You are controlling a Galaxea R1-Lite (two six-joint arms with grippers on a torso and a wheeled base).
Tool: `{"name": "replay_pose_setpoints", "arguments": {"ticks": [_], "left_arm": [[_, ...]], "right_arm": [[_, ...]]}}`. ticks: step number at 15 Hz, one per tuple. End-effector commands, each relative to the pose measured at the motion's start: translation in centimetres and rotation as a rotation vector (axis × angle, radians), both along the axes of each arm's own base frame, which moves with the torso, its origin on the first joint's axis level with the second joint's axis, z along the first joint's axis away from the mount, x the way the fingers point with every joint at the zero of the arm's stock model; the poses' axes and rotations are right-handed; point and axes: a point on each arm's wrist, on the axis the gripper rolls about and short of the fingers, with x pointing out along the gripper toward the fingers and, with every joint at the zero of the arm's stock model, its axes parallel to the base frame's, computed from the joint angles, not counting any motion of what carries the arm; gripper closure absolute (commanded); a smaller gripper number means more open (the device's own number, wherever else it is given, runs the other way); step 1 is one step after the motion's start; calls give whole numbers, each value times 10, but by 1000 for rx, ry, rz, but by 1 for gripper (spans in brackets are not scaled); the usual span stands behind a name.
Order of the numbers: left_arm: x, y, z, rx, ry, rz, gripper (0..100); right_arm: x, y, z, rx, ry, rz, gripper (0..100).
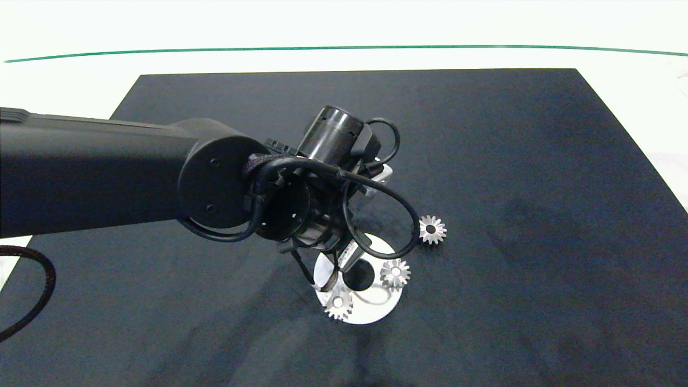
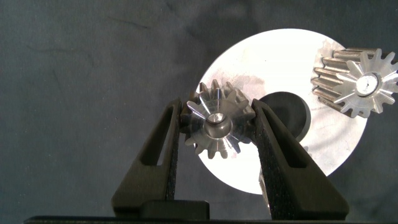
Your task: Remove an incorrectly installed larger gear and replace it with the correct smaller gear
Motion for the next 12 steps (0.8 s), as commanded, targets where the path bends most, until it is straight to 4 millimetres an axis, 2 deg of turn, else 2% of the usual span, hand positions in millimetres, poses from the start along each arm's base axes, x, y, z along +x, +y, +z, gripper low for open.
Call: {"name": "replay_pose_setpoints", "arguments": {"ticks": [1, 2, 3, 9, 11, 12], "left_arm": [[1, -1, -3, 9, 6, 0, 72], [1, -1, -4, 11, 8, 0, 72], [1, -1, -4, 12, 9, 2, 0], [-1, 2, -1, 5, 4, 5, 0], [-10, 11, 16, -29, -27, 8, 0], [-17, 22, 26, -42, -45, 17, 0]], "right_arm": [[0, 0, -1, -4, 3, -1, 0], [0, 0, -1, -4, 3, -1, 0], [1, 0, -1, -5, 4, 0, 0], [0, 0, -1, -4, 3, -1, 0], [-1, -1, 0, -1, -2, -1, 0], [-2, -2, 0, 1, -6, -1, 0]]}}
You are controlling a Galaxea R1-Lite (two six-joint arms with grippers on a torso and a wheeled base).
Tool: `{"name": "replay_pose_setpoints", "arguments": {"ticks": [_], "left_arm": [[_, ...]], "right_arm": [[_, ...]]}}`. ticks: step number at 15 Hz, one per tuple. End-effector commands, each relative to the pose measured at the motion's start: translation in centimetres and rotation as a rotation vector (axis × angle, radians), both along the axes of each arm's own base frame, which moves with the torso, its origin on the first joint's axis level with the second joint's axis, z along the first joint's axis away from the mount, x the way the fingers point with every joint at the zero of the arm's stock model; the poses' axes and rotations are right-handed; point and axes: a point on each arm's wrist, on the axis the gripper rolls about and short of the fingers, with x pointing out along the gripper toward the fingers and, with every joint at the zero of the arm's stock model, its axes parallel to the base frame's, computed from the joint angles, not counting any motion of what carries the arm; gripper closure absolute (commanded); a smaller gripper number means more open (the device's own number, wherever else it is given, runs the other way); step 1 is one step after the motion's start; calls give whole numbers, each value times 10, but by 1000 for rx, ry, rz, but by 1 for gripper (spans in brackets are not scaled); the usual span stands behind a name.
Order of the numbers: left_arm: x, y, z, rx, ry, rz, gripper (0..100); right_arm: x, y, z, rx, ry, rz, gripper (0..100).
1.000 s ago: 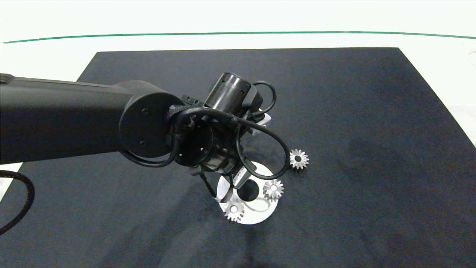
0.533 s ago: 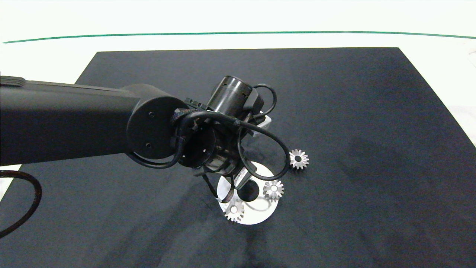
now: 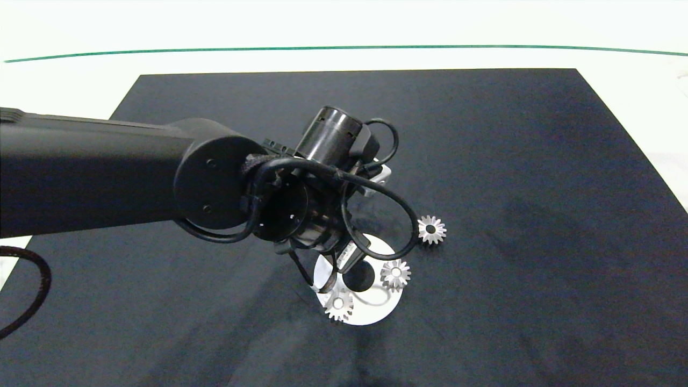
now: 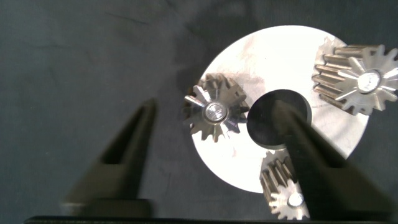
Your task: Remove an incorrectly installed larger gear and replace it with the correct smaller gear
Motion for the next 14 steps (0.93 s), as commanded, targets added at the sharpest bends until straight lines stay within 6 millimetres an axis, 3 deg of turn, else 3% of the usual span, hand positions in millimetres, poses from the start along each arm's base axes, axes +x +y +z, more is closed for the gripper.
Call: {"name": "replay_pose_setpoints", "arguments": {"ticks": [1, 3, 5, 7, 9, 11, 14], "left_arm": [[-26, 34, 34, -53, -65, 25, 0], [-44, 74, 48, -74, -93, 84, 0], [-65, 123, 55, -93, -123, 180, 0], [-101, 166, 61, -132, -177, 258, 0], [-141, 193, 70, -216, -253, 296, 0], [-171, 212, 77, -312, -286, 339, 0], [-214, 243, 65, -360, -319, 526, 0]], "right_arm": [[-3, -3, 0, 2, -12, -2, 0], [-6, -5, 1, -8, -27, -19, 0], [-7, -11, 5, -16, -53, -173, 0], [-8, -16, 1, -29, -52, -306, 0], [-20, -24, -13, -32, -55, -412, 0], [-27, -31, -23, -42, -51, -660, 0], [-56, -39, -40, -9, -102, -822, 0]]}}
